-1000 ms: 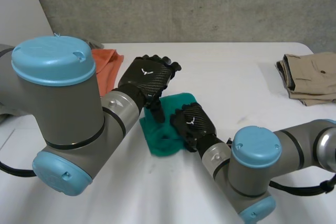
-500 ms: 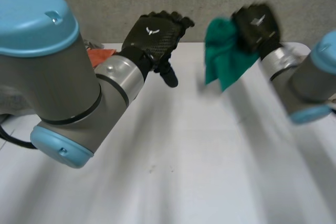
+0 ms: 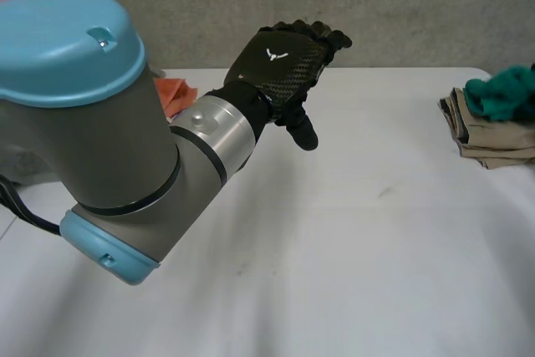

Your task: Fold the laundry.

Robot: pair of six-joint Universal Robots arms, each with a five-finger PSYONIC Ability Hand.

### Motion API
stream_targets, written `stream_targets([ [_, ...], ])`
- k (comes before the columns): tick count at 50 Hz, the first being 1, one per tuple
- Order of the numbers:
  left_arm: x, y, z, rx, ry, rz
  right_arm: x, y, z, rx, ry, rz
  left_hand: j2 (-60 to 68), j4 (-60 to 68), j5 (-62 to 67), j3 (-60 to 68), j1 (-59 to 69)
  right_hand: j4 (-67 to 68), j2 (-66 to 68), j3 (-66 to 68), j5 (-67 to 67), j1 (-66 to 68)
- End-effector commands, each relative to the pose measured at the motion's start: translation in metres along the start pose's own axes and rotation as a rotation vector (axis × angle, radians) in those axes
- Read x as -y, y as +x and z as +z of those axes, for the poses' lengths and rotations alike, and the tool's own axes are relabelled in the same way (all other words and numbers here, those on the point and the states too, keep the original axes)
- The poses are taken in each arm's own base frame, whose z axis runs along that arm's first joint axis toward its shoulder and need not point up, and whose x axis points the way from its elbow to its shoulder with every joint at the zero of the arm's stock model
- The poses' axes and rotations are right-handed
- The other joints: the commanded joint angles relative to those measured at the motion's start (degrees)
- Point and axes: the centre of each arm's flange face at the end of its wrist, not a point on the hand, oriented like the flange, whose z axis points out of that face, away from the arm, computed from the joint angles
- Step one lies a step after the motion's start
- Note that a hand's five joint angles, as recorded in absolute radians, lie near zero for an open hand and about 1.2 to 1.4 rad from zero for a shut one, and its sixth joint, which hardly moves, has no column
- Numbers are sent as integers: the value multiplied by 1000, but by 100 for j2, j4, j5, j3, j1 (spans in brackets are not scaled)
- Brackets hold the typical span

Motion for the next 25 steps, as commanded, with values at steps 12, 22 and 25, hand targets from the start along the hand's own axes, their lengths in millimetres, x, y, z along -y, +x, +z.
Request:
stream_targets([
  [12, -3, 20, -6, -49, -12, -3, -23, 19, -52, 13, -118, 30, -54, -68, -169, -80, 3, 1129, 1438, 1264, 1678, 2163],
  [22, -1, 36, -13, -91, -10, -5, 32, 35, -65, -25, -248, 109, -71, -85, -185, -97, -14, -5871, -5562, -5736, -5322, -4837],
  [25, 1, 38, -14, -96, -3, -6, 49, 48, -75, -53, -334, 98, -71, -85, -185, -97, -14, -5871, -5562, -5736, -5322, -4837],
])
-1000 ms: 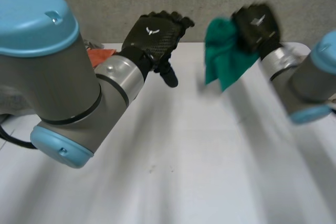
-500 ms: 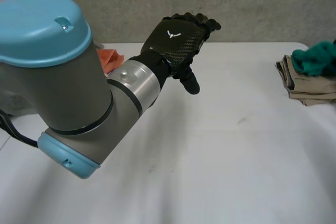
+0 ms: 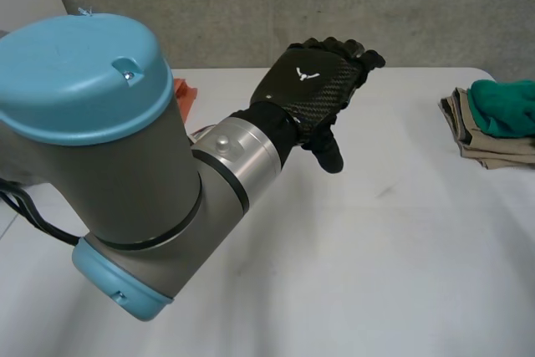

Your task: Fold the laundry.

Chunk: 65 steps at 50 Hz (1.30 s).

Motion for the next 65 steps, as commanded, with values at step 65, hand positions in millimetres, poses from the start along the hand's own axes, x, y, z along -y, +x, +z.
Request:
stream_targets([
  [65, -140, -388, 14, 731, -206, 474, 130, -243, -139, 319, -242, -341, 6840, 6827, 6726, 6814, 6897, -356, -311, -342, -307, -334],
])
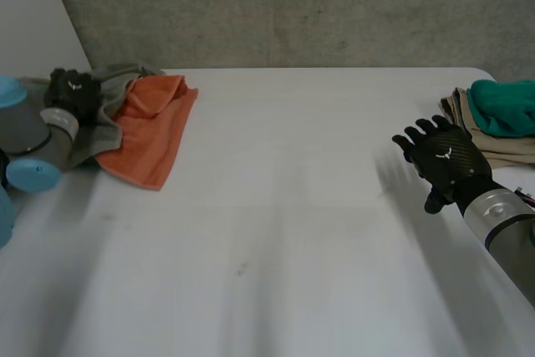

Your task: Fold the laundry.

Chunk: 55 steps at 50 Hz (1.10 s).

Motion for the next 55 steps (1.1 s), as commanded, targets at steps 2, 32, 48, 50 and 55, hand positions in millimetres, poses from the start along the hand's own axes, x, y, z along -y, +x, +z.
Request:
stream_targets([
  [2, 108, -45, -33, 70, 158, -148, 2, 5, 1, -31, -4, -5, 1319, 1415, 2034, 1656, 2016, -198, -238, -183, -243, -322],
  [32, 322, 111, -242, -518, 492, -533, 20, 34, -6, -180, 5, 76, 1319, 1415, 2034, 1656, 2016, -198, -238, -183, -243, -322],
  [48, 267, 142, -275, -629, 223, -370, 21, 36, -7, -153, -26, 127, -5681, -5585, -4966, -5344, -4984, -198, -238, -183, -243, -322],
  [50, 267, 128, -274, -599, 222, -374, 22, 37, -8, -141, -44, 135, -5681, -5585, -4966, -5344, -4984, -198, -238, -183, -243, -322],
  [55, 247, 84, -261, -481, 178, -381, 44, 33, -20, -85, -60, 158, -5660, -5564, -4945, -5323, -4962, -198, -238, -183, -243, -322],
])
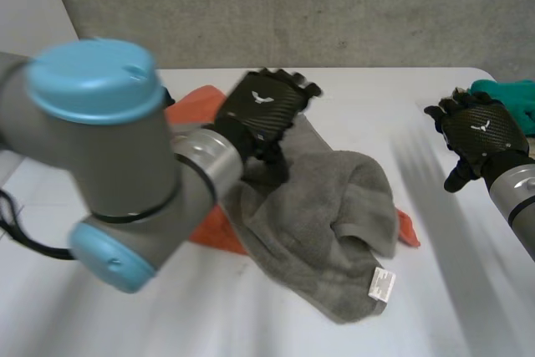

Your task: Fold the laundry.

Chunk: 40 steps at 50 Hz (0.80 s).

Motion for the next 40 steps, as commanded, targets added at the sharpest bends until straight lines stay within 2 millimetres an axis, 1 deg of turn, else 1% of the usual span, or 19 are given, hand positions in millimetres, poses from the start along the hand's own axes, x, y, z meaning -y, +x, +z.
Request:
stream_targets([
  [1, 7, -58, -29, 162, -3, 4, 27, -8, -17, 84, -37, 28, -135, -143, -250, -166, -70, -198, -238, -183, -243, -323],
  [4, -4, -70, -35, 198, -39, -3, 48, -29, -29, 177, -25, 62, -85, -92, -200, -116, -20, -198, -238, -183, -243, -323],
  [5, -17, -76, -39, 216, -82, -14, 53, -34, -32, 203, -20, 71, 98, 91, -17, 68, 164, -198, -238, -183, -243, -323],
  [6, -22, -78, -40, 222, -98, -18, 63, -44, -37, 245, -5, 82, 167, 159, 52, 136, 232, -198, -238, -183, -243, -323],
  [9, -47, -85, -47, 245, -182, -33, 73, -57, -41, 300, 24, 86, 335, 327, 220, 304, 400, -198, -238, -183, -243, -323],
  [11, -66, -88, -55, 256, -249, -43, 73, -76, -38, 358, 22, 81, 704, 696, 588, 673, 769, -198, -238, -183, -243, -323],
  [13, -77, -89, -59, 259, -285, -45, 71, -90, -35, 401, 18, 73, 723, 715, 607, 692, 788, -198, -238, -183, -243, -323],
  [15, -91, -86, -65, 254, -323, -36, 73, -113, -32, 459, 25, 52, 739, 732, 624, 709, 805, -198, -238, -183, -243, -323],
  [17, -99, -83, -69, 249, -336, -23, 74, -129, -31, 499, 34, 30, 756, 749, 641, 726, 822, -198, -238, -183, -243, -323],
  [18, -102, -81, -70, 244, -338, -14, 71, -143, -28, 529, 37, 2, 756, 749, 641, 726, 822, -198, -238, -183, -243, -323],
  [21, -113, -75, -75, 232, -343, 28, 64, -160, -22, 556, 36, -57, 756, 749, 641, 726, 822, -175, -214, -160, -220, -300],
  [22, -115, -74, -76, 231, -343, 39, 58, -166, -18, 560, 33, -93, 756, 749, 641, 726, 822, 260, 220, 275, 215, 135],
  [25, -121, -69, -77, 220, -333, 71, 51, -171, -10, 550, 25, -140, 739, 732, 624, 709, 805, 851, 811, 866, 806, 726],
  [28, -123, -66, -78, 218, -324, 81, 45, -174, -3, 528, 14, -174, 773, 766, 658, 742, 838, 2663, 2623, 2678, 2618, 2538],
  [29, -124, -66, -77, 218, -323, 81, 47, -174, -2, 523, 19, -176, 773, 766, 658, 742, 838, 3602, 3563, 3618, 3557, 3477],
  [30, -124, -66, -77, 217, -318, 81, 50, -173, 1, 512, 33, -173, 806, 799, 691, 776, 872, 5776, 5737, 5792, 5732, 5651],
  [31, -125, -65, -77, 216, -317, 82, 52, -172, 2, 503, 45, -171, 823, 816, 708, 793, 889, 6791, 6752, 6807, 6747, 6666],
  [36, -125, -62, -72, 208, -295, 92, 68, -162, 3, 446, 117, -160, 991, 984, 876, 961, 1057, 6802, 6762, 6817, 6757, 6677],
  [40, -133, -61, -66, 201, -297, 93, 98, -141, -5, 390, 178, -97, 1210, 1203, 1095, 1179, 1275, 6802, 6762, 6817, 6757, 6677],
])
